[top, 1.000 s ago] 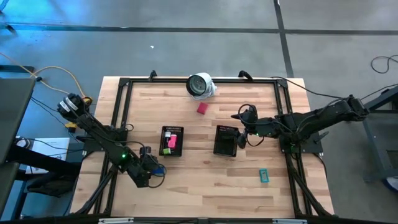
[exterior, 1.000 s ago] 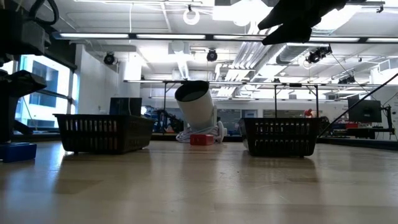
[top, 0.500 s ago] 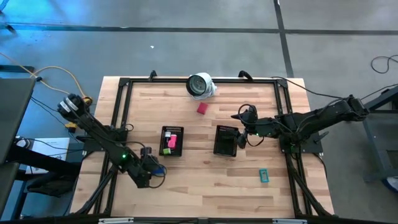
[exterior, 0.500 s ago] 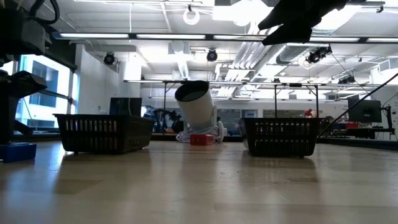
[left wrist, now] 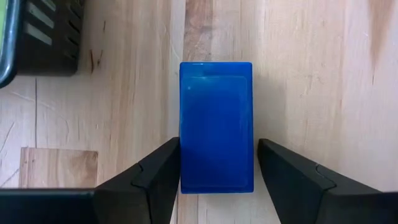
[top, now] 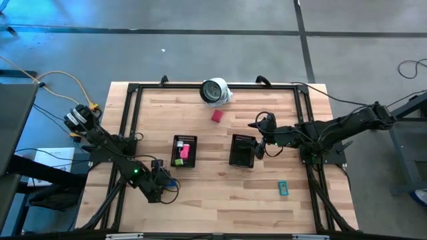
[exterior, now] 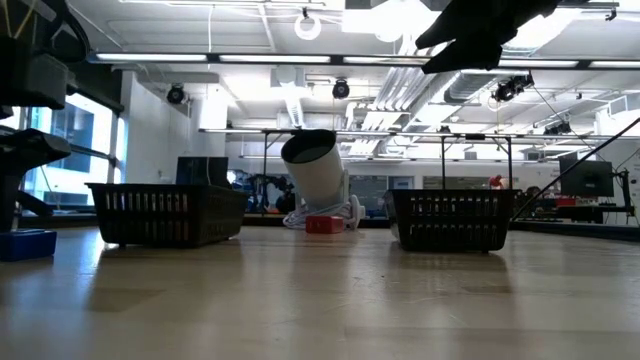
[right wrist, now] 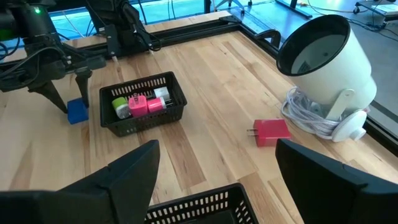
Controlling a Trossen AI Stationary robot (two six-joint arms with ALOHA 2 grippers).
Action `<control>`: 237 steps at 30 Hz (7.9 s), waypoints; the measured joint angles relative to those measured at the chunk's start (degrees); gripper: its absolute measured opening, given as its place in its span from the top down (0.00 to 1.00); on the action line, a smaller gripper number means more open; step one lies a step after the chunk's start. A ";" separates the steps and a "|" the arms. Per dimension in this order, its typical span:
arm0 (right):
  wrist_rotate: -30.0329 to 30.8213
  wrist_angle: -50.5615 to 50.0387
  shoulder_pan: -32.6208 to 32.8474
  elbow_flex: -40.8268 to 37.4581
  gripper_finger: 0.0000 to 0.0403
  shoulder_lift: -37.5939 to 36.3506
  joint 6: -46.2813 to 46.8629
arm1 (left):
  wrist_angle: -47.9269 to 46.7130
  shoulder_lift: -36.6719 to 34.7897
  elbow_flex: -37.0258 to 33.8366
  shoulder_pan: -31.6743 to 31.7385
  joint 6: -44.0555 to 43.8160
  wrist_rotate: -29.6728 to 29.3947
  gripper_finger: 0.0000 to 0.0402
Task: Pick & Place Office items
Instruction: Put the blue digital clock into the right black bin
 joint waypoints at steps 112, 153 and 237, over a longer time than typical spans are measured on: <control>-26.85 53.15 -13.68 2.12 0.23 30.21 0.85 | 31.52 -1.07 16.13 26.34 86.44 -44.24 0.63; -29.47 53.16 -14.61 2.10 0.88 30.21 0.76 | 31.45 -1.07 16.13 26.36 86.24 -42.28 0.63; -24.97 6.30 -7.01 2.05 0.88 13.94 2.80 | 27.66 -17.53 4.35 36.15 45.63 11.13 0.47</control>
